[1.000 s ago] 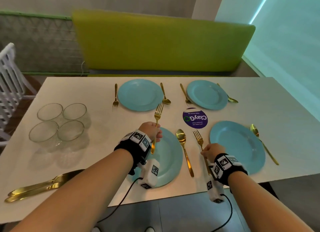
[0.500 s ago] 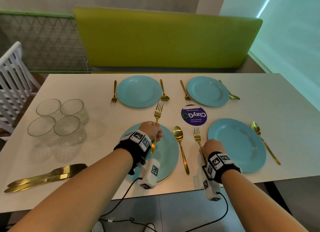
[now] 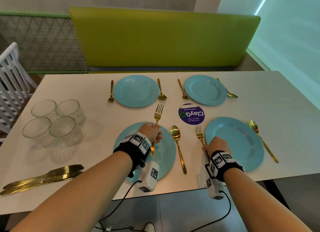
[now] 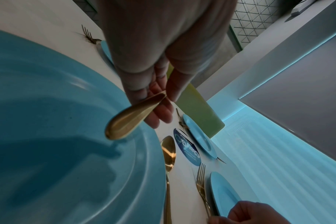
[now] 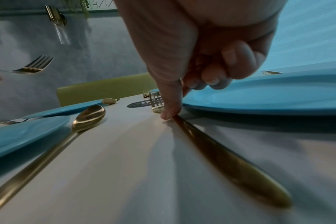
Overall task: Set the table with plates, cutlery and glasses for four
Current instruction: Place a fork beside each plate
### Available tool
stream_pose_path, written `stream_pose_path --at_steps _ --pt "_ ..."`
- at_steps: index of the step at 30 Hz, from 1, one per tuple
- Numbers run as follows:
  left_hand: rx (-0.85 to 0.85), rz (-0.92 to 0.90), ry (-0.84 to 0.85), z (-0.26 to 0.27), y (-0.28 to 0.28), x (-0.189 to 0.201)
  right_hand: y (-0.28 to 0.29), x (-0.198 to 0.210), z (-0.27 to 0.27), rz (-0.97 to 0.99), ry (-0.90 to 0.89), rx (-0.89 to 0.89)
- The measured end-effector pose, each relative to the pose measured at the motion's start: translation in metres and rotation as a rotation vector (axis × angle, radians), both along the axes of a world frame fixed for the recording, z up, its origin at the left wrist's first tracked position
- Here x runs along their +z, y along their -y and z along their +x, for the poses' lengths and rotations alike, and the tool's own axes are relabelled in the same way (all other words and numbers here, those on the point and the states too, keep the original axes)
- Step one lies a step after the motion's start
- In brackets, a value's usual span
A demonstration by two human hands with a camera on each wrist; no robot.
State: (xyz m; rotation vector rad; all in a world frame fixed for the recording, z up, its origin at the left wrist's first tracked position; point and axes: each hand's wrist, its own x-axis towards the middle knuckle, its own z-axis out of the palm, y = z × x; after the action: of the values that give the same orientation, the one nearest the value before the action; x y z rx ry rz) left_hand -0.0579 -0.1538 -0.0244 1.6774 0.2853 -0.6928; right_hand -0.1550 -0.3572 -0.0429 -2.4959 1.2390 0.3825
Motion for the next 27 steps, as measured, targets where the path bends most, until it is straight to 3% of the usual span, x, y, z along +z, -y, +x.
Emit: stream_pose_path --at_steps 15,22,27 --pt "-0.011 -0.003 -0.046 -0.006 0.0 0.007 -0.002 0.008 0.007 0.034 0.035 0.033" --pt "-0.029 -0.031 -0.093 -0.016 -0.009 0.019 -0.065 0.03 0.023 0.323 0.275 0.295" --pt "-0.055 -0.05 -0.127 -0.022 -0.028 0.018 -0.125 0.027 0.031 0.525 0.327 0.344"
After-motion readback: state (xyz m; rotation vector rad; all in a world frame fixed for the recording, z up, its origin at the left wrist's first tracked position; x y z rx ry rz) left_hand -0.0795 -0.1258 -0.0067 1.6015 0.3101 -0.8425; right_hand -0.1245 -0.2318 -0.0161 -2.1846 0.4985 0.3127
